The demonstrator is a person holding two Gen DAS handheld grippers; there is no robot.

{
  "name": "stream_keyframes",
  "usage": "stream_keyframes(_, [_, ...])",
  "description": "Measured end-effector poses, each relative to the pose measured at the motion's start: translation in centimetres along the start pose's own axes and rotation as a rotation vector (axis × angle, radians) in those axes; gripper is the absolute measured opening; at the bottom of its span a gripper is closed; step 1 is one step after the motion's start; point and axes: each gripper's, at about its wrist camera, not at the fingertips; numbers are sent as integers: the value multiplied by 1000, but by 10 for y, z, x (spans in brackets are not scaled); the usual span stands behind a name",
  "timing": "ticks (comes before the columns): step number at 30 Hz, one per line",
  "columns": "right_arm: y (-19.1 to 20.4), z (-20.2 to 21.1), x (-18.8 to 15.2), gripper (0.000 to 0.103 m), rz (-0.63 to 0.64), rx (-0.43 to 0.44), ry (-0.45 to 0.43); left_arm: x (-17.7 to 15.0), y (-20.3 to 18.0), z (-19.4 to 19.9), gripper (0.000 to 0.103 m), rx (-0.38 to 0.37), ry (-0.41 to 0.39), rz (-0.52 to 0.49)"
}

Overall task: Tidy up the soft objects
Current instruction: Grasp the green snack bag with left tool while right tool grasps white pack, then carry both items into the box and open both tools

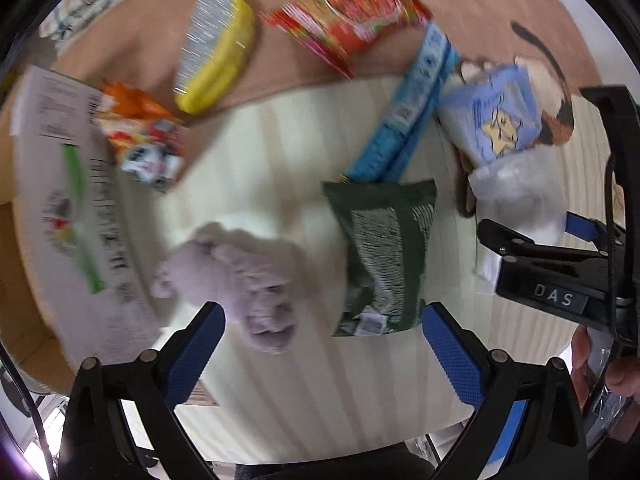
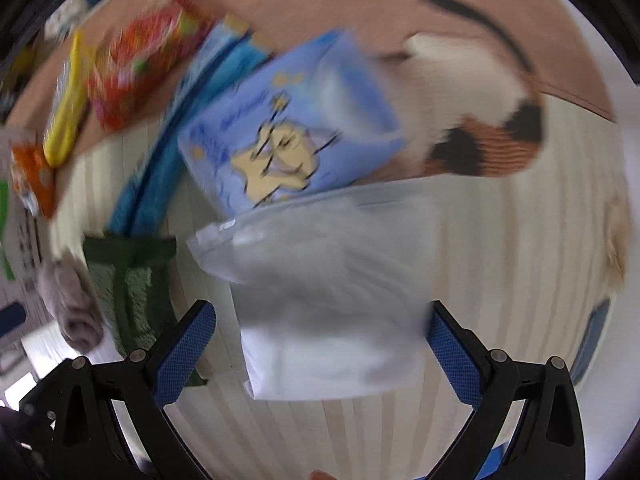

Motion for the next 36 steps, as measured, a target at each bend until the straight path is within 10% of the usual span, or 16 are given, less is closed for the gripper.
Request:
stream_keyframes(6, [-51, -19, -16, 88, -166, 94, 50, 10, -26, -34, 93, -45, 37, -20])
stream_keyframes(11, [-60, -37, -22, 90, -161, 90, 73, 16, -42, -67, 43, -17, 83, -19])
stream_keyframes(22, [-36, -27, -43, 71, -213, 143, -2, -19, -39, -19, 28, 21, -85, -8])
stream_keyframes(36, [207, 153, -70, 71, 102, 459, -209, -95, 174, 171, 28, -77, -324, 246])
Point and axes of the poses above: each gripper's, at about its wrist camera, not at the fingertips, and z roughly against the way its jaws point, y to its left, x to its top, and after that the axes turned 1 degree about y, right-handed
